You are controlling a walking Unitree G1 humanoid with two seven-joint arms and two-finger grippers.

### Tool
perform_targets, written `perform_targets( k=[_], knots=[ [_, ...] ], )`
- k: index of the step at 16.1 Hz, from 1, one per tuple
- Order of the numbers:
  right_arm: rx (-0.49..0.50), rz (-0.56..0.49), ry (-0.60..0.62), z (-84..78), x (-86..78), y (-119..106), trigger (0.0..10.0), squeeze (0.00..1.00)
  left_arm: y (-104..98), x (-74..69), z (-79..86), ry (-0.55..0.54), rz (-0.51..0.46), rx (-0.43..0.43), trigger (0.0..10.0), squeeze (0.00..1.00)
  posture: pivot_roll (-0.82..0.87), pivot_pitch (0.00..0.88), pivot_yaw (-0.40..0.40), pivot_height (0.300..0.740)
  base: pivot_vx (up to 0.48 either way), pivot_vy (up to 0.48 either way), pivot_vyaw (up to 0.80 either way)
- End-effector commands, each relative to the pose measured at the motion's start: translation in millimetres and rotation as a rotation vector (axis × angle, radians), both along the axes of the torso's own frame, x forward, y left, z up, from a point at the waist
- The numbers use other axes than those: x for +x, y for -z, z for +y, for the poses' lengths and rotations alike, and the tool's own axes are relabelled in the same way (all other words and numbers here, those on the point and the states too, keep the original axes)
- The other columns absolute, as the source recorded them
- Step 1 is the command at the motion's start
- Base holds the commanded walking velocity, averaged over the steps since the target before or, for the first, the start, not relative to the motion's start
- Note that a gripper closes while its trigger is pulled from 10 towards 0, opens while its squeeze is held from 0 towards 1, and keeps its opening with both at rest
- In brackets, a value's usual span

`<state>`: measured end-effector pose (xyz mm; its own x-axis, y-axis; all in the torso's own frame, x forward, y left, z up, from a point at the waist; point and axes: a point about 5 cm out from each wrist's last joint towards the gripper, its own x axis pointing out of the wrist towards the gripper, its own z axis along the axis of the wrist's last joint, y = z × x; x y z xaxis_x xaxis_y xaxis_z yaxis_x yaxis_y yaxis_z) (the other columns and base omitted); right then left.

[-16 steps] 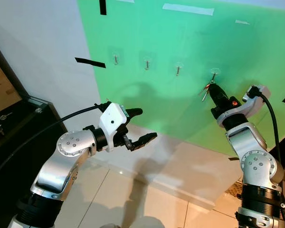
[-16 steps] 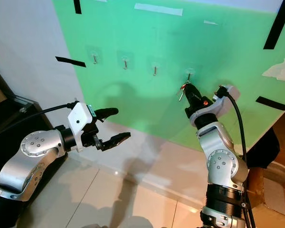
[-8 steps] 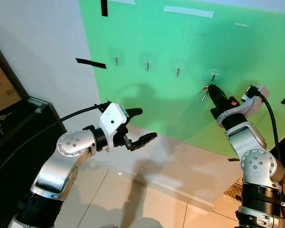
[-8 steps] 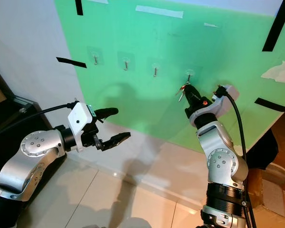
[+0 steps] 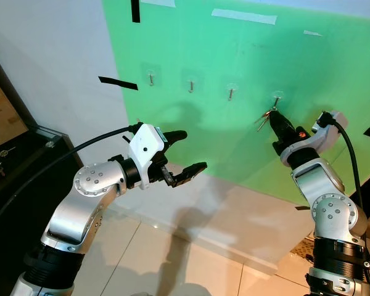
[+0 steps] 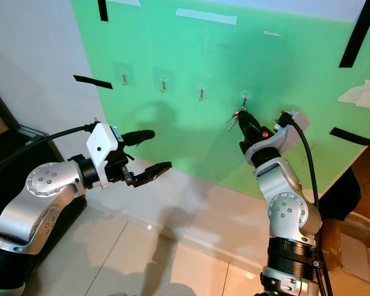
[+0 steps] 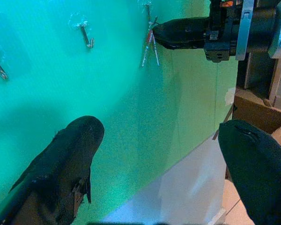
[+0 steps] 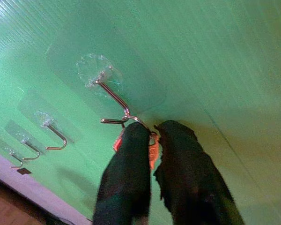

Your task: Hang keys on a hook

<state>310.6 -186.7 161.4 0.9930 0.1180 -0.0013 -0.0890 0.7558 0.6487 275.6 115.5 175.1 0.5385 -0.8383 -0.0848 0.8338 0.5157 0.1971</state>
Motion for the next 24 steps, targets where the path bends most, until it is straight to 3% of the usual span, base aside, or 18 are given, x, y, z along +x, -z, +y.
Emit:
perform_targets(
  k=[1, 9, 15, 16, 17, 24],
  knots=[
    [-0.012, 0.206, 0.035, -4.6, -6.4, 38, 10.0, 1.0, -3, -0.9, 0.1, 0.01, -0.004, 0.001, 10.0, 0.0, -0.06, 0.0, 0.038, 0.74, 0.0, 0.0, 0.0],
    [-0.014, 0.2, 0.051, -7.9, -9.1, 39, 10.0, 1.0, -2, -1.6, 0.0, 0.009, 0.0, 0.004, 10.0, 0.0, -0.06, 0.0, 0.038, 0.74, 0.0, 0.0, 0.0],
    [0.009, 0.011, 0.006, -3.7, -12.7, 16, 10.0, 1.0, -2, -1.0, 0.0, 0.004, 0.0, 0.002, 10.0, 0.0, -0.06, 0.0, 0.04, 0.74, 0.0, 0.0, 0.0],
    [0.007, -0.001, 0.003, -3.2, -12.7, 14, 10.0, 0.63, -2, -1.0, -0.1, 0.004, 0.0, 0.002, 10.0, 0.0, -0.06, 0.0, 0.04, 0.74, 0.0, 0.0, 0.0],
    [0.009, -0.021, -0.001, -2.5, -12.8, 12, 10.0, 0.0, -2, -1.0, -0.2, 0.003, 0.0, 0.001, 10.0, 0.0, -0.06, 0.0, 0.039, 0.74, 0.0, 0.0, 0.0],
    [0.023, -0.085, -0.023, -1.3, -15.4, 4, 10.0, 0.0, -2, -0.5, -1.1, 0.003, -0.002, -0.002, 10.0, 0.0, -0.06, 0.0, 0.037, 0.74, 0.0, 0.0, 0.0]
  ],
)
